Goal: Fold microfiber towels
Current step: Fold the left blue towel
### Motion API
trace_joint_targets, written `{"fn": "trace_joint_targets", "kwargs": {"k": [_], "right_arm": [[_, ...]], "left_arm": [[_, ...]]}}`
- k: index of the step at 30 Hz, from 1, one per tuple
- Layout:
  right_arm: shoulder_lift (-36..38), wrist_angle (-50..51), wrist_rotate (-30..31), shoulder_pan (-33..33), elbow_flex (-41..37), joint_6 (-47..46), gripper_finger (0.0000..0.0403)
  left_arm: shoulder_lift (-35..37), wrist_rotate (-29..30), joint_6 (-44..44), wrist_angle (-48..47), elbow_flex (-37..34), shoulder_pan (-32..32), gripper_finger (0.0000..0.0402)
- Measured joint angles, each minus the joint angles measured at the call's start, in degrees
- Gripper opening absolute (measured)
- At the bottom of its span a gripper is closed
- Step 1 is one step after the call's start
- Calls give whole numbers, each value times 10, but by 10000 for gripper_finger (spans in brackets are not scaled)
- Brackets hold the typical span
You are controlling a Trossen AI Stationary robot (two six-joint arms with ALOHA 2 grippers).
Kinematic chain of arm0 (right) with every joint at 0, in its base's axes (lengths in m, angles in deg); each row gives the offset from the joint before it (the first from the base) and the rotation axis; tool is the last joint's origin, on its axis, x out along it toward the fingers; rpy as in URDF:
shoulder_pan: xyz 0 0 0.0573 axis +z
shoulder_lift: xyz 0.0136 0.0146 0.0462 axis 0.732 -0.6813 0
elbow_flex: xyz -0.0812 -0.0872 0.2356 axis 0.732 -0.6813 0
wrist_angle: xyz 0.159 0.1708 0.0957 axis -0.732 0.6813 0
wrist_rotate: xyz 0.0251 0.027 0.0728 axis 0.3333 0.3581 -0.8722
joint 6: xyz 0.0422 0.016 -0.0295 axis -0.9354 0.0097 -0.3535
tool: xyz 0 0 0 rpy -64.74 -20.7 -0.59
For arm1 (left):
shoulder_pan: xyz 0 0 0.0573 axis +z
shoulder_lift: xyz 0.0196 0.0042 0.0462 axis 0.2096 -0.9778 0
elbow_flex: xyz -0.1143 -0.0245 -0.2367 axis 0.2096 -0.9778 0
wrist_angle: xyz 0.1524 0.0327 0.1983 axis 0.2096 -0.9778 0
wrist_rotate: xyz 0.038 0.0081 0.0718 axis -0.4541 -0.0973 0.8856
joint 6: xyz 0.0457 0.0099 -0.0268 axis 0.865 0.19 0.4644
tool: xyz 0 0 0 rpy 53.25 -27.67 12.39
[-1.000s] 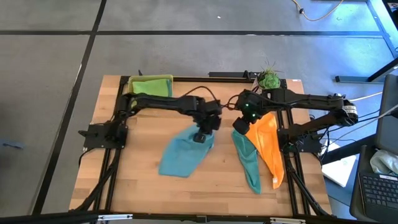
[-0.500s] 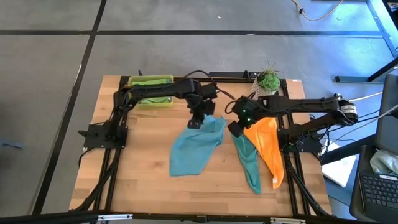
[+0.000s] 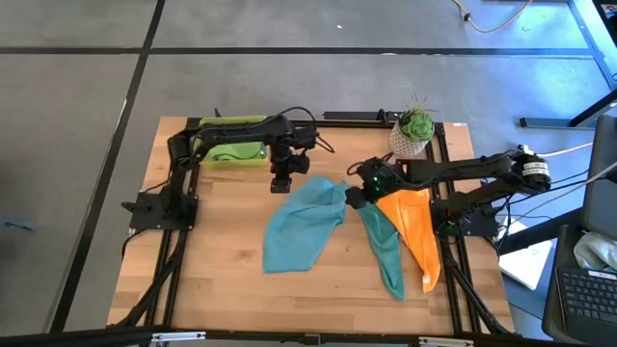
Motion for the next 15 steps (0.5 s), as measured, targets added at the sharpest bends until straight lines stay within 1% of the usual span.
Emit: {"fn": "trace_joint_targets", "kwargs": {"k": [5,9,13,15], "right_arm": [[-34,15,8,-55,23,13,211],[-73,37,7,-105,41,18,227],[-120,19,-32,-139,65,52,231],[-145,29,-44,-145,84,72,231]], "left_arm": [[63,7,-9,37,-51,6,106],[117,10,-41,72,-88,17,104],[161,7,-57,105,-111,28,104],[176,7,-64,103,-114,35,104]]}}
